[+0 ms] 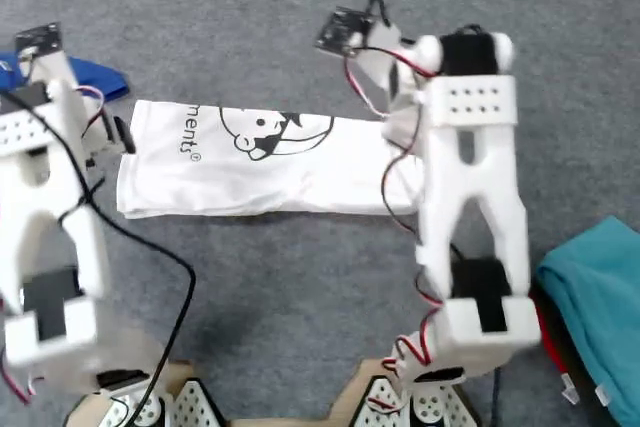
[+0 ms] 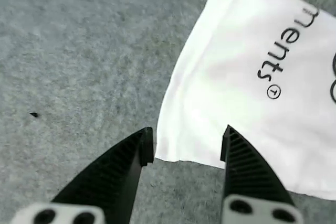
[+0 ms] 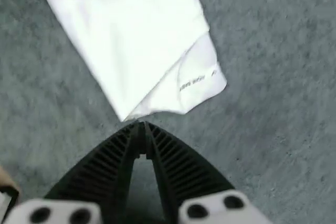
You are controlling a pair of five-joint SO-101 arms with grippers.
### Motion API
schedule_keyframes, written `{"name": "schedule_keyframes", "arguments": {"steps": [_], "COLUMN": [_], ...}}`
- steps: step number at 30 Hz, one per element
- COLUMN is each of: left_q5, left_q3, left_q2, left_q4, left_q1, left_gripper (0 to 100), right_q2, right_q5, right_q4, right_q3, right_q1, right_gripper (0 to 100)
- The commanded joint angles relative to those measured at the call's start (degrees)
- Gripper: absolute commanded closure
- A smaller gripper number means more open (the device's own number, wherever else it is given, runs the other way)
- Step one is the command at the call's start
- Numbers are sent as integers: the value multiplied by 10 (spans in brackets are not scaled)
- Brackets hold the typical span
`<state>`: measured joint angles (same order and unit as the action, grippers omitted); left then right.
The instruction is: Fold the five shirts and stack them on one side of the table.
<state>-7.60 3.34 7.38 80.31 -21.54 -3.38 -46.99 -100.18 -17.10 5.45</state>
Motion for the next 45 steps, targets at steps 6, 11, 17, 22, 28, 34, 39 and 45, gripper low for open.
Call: {"name": "schedule_keyframes", "arguments": {"steps": [6,11,17,22,28,34,39,45], "left_q5": [8,7,4,8,6,5,5,-25], "left_q3": [254,342,376,377,389,411,415,415], "left_q2": [205,282,349,415,474,480,474,474], "left_q4": [113,142,140,138,135,174,193,198], "left_q1": [7,7,3,7,17,37,21,-58], "left_gripper": [779,778,778,787,926,981,981,981], "right_q2": [169,200,200,202,203,204,204,204], "right_q5": [-57,-62,-61,-59,-59,-59,-59,-59], "right_q4": [18,12,1,-6,-6,-5,-5,-2], "right_q3": [167,186,186,184,184,184,183,183], "right_q1": [-15,-16,-14,-14,-14,-15,-20,-76], "right_gripper": [993,993,993,993,993,993,993,993]}}
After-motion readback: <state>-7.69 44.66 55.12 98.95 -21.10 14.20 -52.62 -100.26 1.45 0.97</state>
